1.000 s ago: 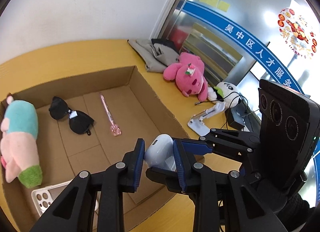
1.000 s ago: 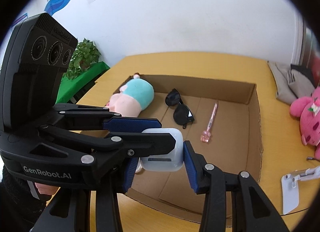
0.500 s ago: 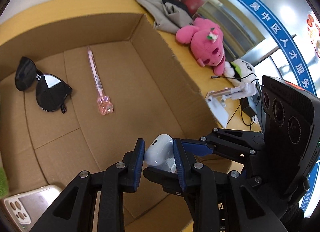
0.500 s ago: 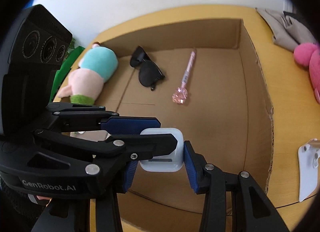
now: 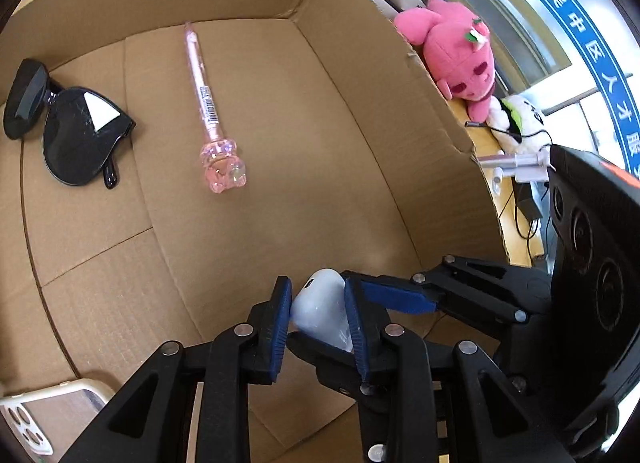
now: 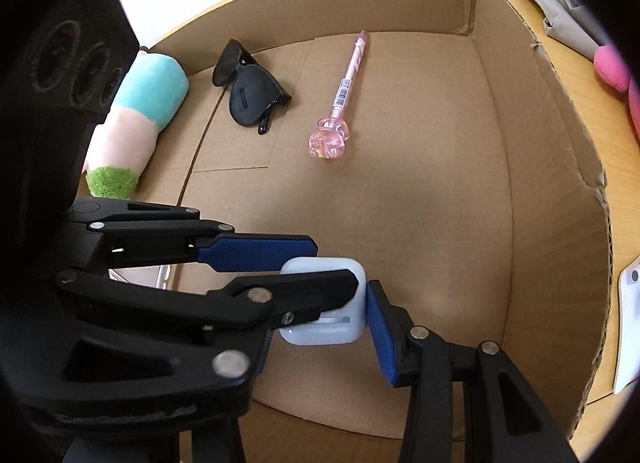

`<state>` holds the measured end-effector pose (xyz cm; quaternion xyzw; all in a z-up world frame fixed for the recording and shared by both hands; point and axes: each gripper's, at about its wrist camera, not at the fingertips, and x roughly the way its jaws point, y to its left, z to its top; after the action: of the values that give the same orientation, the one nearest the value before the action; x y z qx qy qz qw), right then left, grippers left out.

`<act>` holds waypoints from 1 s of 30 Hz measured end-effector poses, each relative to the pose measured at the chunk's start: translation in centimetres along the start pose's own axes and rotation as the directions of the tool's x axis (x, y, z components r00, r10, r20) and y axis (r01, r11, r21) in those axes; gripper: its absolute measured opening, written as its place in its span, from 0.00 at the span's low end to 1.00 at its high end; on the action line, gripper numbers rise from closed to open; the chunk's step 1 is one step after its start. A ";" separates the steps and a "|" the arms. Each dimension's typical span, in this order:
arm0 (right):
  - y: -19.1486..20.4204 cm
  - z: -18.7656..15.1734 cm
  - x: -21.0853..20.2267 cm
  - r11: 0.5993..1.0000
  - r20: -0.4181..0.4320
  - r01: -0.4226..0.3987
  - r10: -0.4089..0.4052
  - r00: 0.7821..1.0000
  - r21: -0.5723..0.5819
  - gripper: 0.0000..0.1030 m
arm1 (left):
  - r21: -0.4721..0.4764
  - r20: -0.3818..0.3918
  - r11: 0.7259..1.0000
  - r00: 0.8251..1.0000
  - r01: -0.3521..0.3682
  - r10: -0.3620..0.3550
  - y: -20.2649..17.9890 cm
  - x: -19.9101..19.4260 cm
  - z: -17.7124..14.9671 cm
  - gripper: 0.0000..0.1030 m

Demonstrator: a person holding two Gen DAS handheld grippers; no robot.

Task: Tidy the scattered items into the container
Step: 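Lower the earbud case into the box and open the right gripper, then withdraw the open right gripper up out of the box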

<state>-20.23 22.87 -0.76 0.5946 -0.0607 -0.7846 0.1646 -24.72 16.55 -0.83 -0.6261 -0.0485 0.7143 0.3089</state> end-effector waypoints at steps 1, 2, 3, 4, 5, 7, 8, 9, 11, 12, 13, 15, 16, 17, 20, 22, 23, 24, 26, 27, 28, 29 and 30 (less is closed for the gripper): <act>-0.1 0.0 0.0 1.000 -0.003 -0.002 0.002 1.000 0.009 0.41 | -0.005 0.002 1.000 1.000 0.001 -0.001 0.1 0.0 0.0 0.28; -0.2 0.1 -0.1 1.000 -0.006 -0.003 0.003 1.000 0.015 0.41 | -0.010 0.005 1.000 1.000 -0.002 0.002 0.2 0.0 -0.1 0.28; -0.2 0.0 -0.1 1.000 -0.006 -0.001 0.001 1.000 0.016 0.41 | -0.018 0.013 1.000 1.000 -0.016 0.016 0.4 -0.2 -0.2 0.29; -0.2 0.0 -0.2 1.000 -0.007 0.000 0.000 1.000 0.018 0.42 | -0.022 0.022 0.999 0.999 -0.033 0.033 0.5 -0.4 -0.3 0.30; -0.2 -0.1 -0.3 1.000 -0.008 0.003 -0.003 1.000 0.023 0.44 | -0.023 0.037 0.999 0.998 -0.048 0.049 0.5 -0.8 -0.4 0.34; 0.0 -0.4 -0.7 1.000 0.005 0.011 -0.011 1.000 0.025 0.47 | -0.022 0.092 0.996 0.992 -0.081 0.083 0.4 -2.2 -1.0 0.43; 0.3 -0.5 -1.1 1.000 0.020 0.017 -0.017 1.000 0.022 0.49 | -0.017 0.128 0.995 0.987 -0.100 0.102 0.2 -3.1 -1.5 0.53; 0.5 -0.9 -1.8 1.000 0.045 0.024 -0.024 0.999 0.018 0.51 | -0.005 0.180 0.992 0.975 -0.129 0.128 -0.2 -4.4 -2.2 0.59; 0.9 -1.8 -3.5 1.000 0.106 0.019 -0.020 0.994 0.010 0.58 | 0.013 0.279 0.983 0.945 -0.183 0.172 -0.7 -6.9 -4.0 0.77; 1.2 -2.4 -4.5 1.000 0.148 0.013 -0.014 0.989 0.006 0.59 | 0.020 0.336 0.976 0.921 -0.215 0.196 -1.1 -8.2 -5.1 0.80; 1.6 -3.2 -5.7 1.000 0.202 0.011 -0.012 0.979 0.002 0.61 | 0.027 0.397 0.966 0.890 -0.256 0.225 -1.7 -9.6 -6.5 0.85; 2.5 -5.5 -7.8 1.000 0.328 0.024 -0.021 0.945 -0.005 0.70 | 0.028 0.504 0.939 0.816 -0.344 0.284 -2.1 -11.9 -9.5 0.95; 3.0 -6.3 -8.3 0.999 0.375 0.037 -0.032 0.926 -0.008 0.73 | 0.018 0.554 0.919 0.769 -0.393 0.319 -2.2 -12.7 -11.1 1.00; 3.6 -7.4 -8.7 0.998 0.428 0.061 -0.049 0.903 -0.014 0.74 | -0.001 0.593 0.898 0.723 -0.440 0.355 -2.2 -13.3 -12.7 1.00; 5.8 -10.4 -8.3 0.987 0.537 0.151 -0.101 0.838 -0.050 0.74 | -0.065 0.629 0.847 0.637 -0.527 0.445 -1.1 -13.4 -16.0 1.00; 7.2 -11.5 -7.3 0.979 0.577 0.191 -0.118 0.808 -0.066 0.74 | -0.113 0.626 0.834 0.613 -0.540 0.481 0.3 -13.0 -17.7 1.00; 7.8 -12.1 -6.8 0.976 0.596 0.205 -0.122 0.794 -0.073 0.74 | -0.143 0.621 0.831 0.606 -0.537 0.498 1.2 -12.8 -18.3 1.00; 8.3 -12.6 -6.3 0.973 0.610 0.217 -0.126 0.782 -0.078 0.74 | -0.172 0.615 0.828 0.598 -0.534 0.514 1.9 -12.6 -19.0 1.00; 8.5 -13.2 -5.3 0.968 0.618 0.243 -0.149 0.772 -0.070 0.75 | -0.220 0.611 0.823 0.583 -0.524 0.535 3.2 -12.1 -20.3 1.00; 8.6 -13.6 -5.3 0.967 0.649 0.249 -0.155 0.745 -0.056 0.75 | -0.239 0.611 0.821 0.576 -0.519 0.543 3.9 -11.7 -20.8 1.00; 8.6 -13.7 -5.2 0.964 0.662 0.261 -0.163 0.731 -0.050 0.76 | -0.252 0.620 0.824 0.569 -0.508 0.541 4.2 -11.2 -21.1 1.00; 8.6 -13.8 -5.2 0.962 0.675 0.270 -0.171 0.718 -0.043 0.78 | -0.262 0.644 0.834 0.556 -0.486 0.526 4.5 -11.1 -21.5 1.00; 8.5 -13.9 -5.2 0.962 0.680 0.272 -0.174 0.712 -0.039 0.79 | -0.267 0.671 0.833 0.527 -0.484 0.521 4.5 -10.9 -22.0 1.00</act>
<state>-4.20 17.95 2.49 0.2627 0.0101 -0.9618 0.0756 -5.82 0.45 1.86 -0.2883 -0.0005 0.9570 0.0305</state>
